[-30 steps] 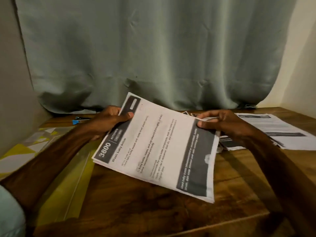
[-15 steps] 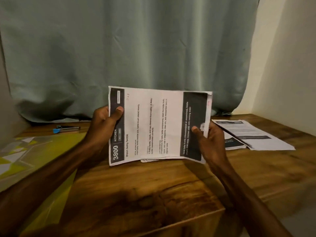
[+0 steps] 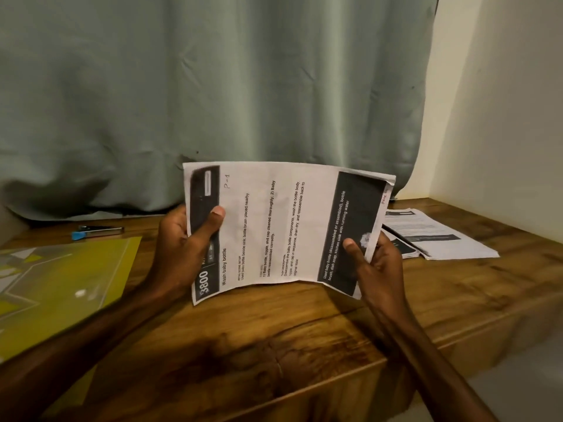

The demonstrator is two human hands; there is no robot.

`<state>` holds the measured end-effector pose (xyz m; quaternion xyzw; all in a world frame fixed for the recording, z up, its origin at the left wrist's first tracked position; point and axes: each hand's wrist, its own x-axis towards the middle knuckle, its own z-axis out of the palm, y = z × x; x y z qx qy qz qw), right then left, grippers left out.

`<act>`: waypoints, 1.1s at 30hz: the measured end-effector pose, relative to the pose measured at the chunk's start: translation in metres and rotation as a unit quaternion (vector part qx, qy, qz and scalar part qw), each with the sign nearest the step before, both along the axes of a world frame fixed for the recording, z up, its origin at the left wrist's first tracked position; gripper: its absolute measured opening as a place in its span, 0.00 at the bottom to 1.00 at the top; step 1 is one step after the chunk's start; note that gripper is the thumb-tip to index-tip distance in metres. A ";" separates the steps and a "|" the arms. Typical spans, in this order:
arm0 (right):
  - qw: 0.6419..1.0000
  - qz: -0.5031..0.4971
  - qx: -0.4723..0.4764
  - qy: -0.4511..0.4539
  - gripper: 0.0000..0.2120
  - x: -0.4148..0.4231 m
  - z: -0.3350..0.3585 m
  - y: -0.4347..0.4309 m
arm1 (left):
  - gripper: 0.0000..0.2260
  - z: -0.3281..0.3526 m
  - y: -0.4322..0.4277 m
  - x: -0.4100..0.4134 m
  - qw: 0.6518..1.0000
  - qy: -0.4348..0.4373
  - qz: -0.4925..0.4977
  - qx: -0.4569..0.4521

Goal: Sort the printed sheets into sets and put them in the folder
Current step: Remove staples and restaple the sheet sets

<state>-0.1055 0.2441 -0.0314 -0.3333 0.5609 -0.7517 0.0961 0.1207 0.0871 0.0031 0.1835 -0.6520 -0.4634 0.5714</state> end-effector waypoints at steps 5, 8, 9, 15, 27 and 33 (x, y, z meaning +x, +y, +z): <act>1.000 -0.002 0.010 0.014 0.13 -0.001 -0.003 0.000 | 0.04 -0.003 -0.001 0.001 1.000 0.007 0.016 -0.007; 0.999 -0.012 0.027 0.025 0.12 -0.003 -0.009 -0.001 | 0.04 -0.009 -0.001 -0.003 1.000 -0.003 0.023 -0.007; 0.999 -0.011 0.025 0.025 0.13 -0.003 -0.010 -0.002 | 0.04 -0.010 -0.002 -0.003 1.000 -0.004 0.029 -0.007; 0.998 -0.005 0.048 0.034 0.11 -0.001 -0.006 -0.002 | 0.06 -0.017 -0.003 -0.003 0.998 -0.026 0.056 -0.026; 0.998 -0.020 0.057 0.033 0.16 0.000 -0.006 -0.002 | 0.09 -0.020 0.000 -0.006 0.994 -0.037 0.078 -0.061; 0.996 0.003 0.079 0.050 0.16 -0.007 0.002 -0.011 | 0.11 -0.005 -0.013 0.001 0.992 -0.076 0.089 -0.039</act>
